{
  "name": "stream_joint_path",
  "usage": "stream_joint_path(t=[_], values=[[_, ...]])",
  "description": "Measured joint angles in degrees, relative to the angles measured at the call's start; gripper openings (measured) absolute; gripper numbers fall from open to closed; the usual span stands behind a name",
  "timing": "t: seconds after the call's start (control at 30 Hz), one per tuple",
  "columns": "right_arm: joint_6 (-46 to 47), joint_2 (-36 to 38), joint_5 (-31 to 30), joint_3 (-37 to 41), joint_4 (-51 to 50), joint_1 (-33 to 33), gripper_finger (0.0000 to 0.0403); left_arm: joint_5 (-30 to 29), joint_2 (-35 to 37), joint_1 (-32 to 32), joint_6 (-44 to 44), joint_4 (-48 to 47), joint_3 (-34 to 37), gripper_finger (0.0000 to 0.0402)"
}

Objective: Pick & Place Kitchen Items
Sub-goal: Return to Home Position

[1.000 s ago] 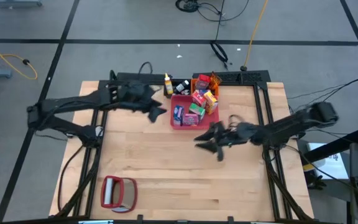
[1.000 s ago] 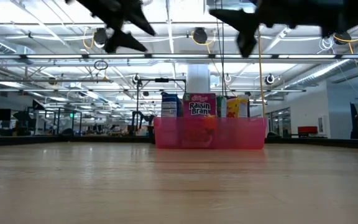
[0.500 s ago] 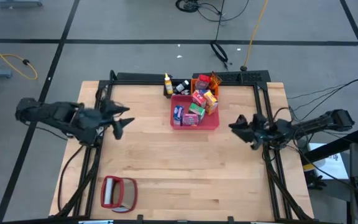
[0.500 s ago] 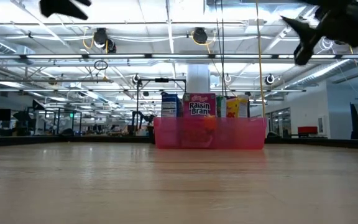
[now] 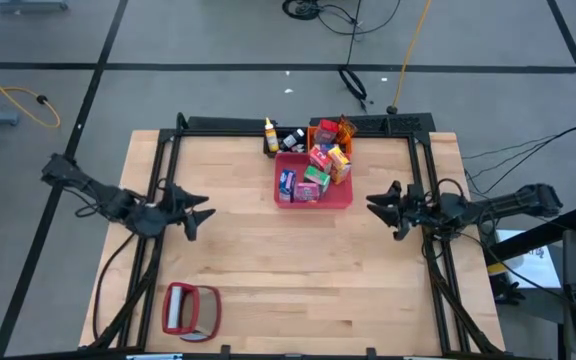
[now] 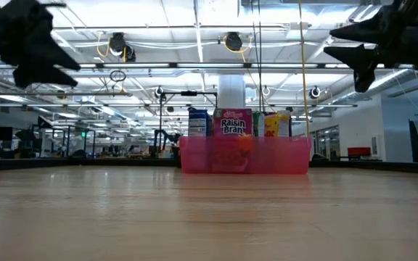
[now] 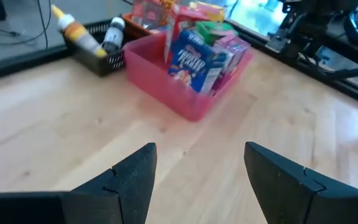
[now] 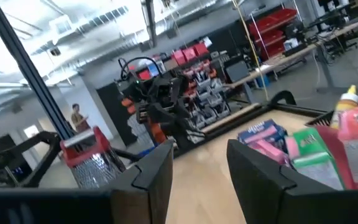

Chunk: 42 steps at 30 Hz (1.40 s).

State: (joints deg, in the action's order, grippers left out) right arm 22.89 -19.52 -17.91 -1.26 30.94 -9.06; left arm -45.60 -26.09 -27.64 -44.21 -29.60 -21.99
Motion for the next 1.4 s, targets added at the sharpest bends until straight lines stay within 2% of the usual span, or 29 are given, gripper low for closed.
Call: stream_joint_path(t=[0.2,0.37,0.43,0.53,0.63,0.8,0.97,1.17,1.4], values=[[-5.0,4.2,-0.1,0.0,-5.0,0.0,0.0146,-1.0,3.8,-4.2,-1.2,7.3,9.4,0.0246],[-10.8,6.3,-1.2,0.1,-4.9,0.0,0.0146,-0.8,4.0,-8.1,-0.1,20.2,17.5,0.0246],[-11.2,7.2,-4.4,0.1,-4.6,0.1,0.0146,-0.7,2.2,-9.4,2.1,24.0,18.2,0.0246],[-16.3,10.0,-9.6,0.1,-4.5,0.2,0.0146,-1.1,-0.1,-10.8,0.6,25.0,18.6,0.0246],[-22.0,11.7,-11.7,0.1,-8.0,0.1,0.0145,-1.9,-3.0,-11.5,-1.7,25.1,18.7,0.0246],[-23.6,12.4,-11.6,0.1,-15.1,-0.4,0.0145,-4.4,-6.6,-11.6,-0.2,25.1,18.7,0.0246],[-23.6,12.3,-10.3,0.1,-24.4,-0.4,0.0145,-6.3,-8.8,-11.6,9.2,25.2,18.7,0.0246],[-17.6,11.8,-10.3,0.1,-25.0,-0.4,0.0145,-6.3,-9.0,-11.6,13.1,25.7,18.7,0.0246],[-18.0,11.8,-10.3,0.1,-24.1,-0.4,0.0144,-5.8,-9.0,-11.6,12.6,25.8,18.7,0.0246]])
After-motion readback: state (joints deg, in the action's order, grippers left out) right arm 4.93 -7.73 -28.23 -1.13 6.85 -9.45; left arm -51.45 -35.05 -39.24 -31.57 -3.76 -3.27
